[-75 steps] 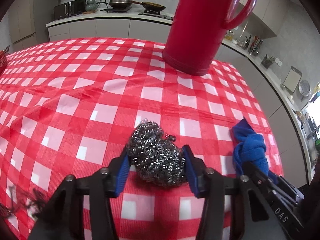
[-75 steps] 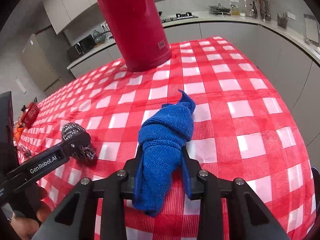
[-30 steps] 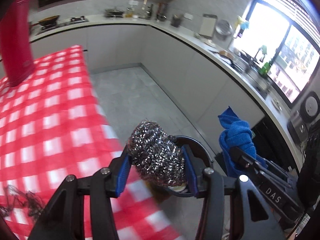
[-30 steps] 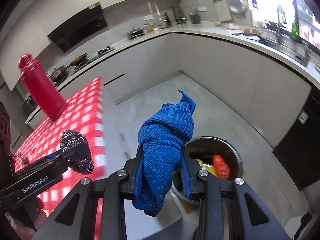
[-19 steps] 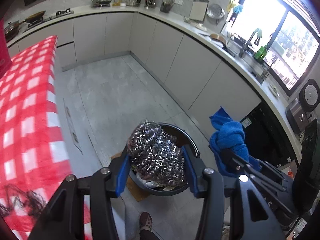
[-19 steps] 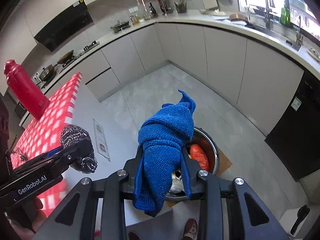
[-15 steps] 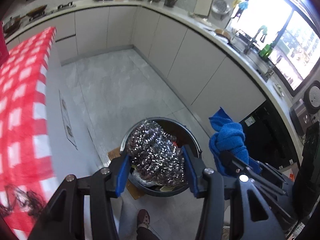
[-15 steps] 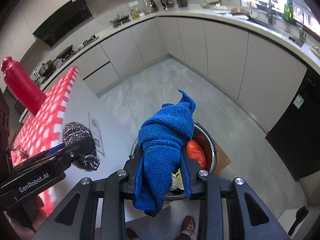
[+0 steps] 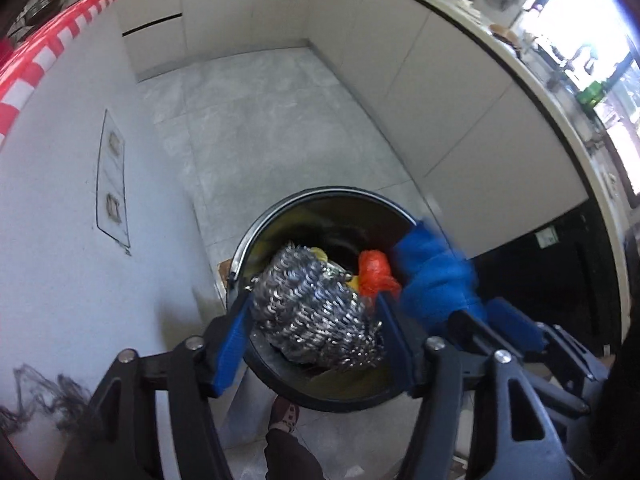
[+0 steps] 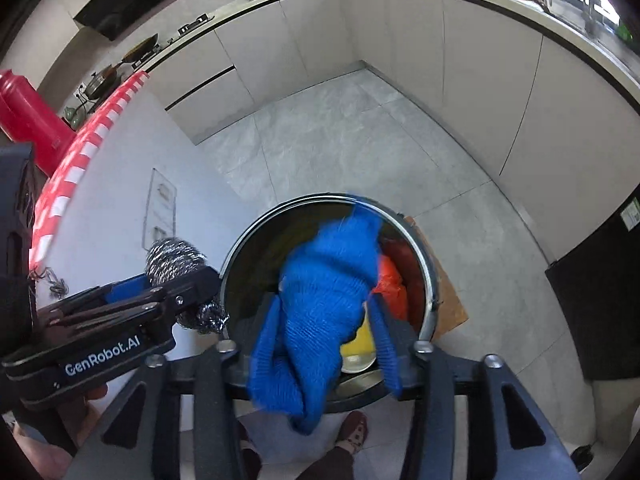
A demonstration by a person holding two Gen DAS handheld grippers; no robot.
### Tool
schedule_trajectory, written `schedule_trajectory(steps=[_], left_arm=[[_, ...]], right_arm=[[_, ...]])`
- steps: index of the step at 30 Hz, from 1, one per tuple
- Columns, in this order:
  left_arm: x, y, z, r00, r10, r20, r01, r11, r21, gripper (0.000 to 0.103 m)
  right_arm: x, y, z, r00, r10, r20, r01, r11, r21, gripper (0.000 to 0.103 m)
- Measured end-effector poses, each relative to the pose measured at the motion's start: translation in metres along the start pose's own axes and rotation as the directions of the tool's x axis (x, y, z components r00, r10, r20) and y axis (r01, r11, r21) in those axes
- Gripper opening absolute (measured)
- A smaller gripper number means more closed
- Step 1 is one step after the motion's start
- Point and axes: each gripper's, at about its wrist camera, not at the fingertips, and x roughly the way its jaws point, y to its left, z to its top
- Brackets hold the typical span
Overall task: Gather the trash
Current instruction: 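Open both grippers over the bin to drop the cloth and scrubber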
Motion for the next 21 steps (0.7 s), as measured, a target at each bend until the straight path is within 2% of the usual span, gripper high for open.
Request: schedule_trajectory(steps=[7,16,21], left_arm=[[-0.022,-0.01,0.009,0.996,0.05,0.068,-0.049,0.999,-0.004,0.065],[-0.092,-0.001,0.004,0.981,0.08,0.178,-0.071,0.996,-0.057,0.065],[-0.137,0.009,-0.016,0.962,0.099,0.253,-0.081,0.993,-0.081,0.065]], right_arm=[[-0.015,-0.011,0.017,0.998,0.009,0.055,-0.01,1.0,0.004,0.053],[-0.05,0.016,0.02,0.997,0.042,0.062,-0.037,0.996,-0.079,0.053],[-0.074,0.034,0.006,0.996,0.072,0.049,-0.066,0.991,-0.112,0.053]])
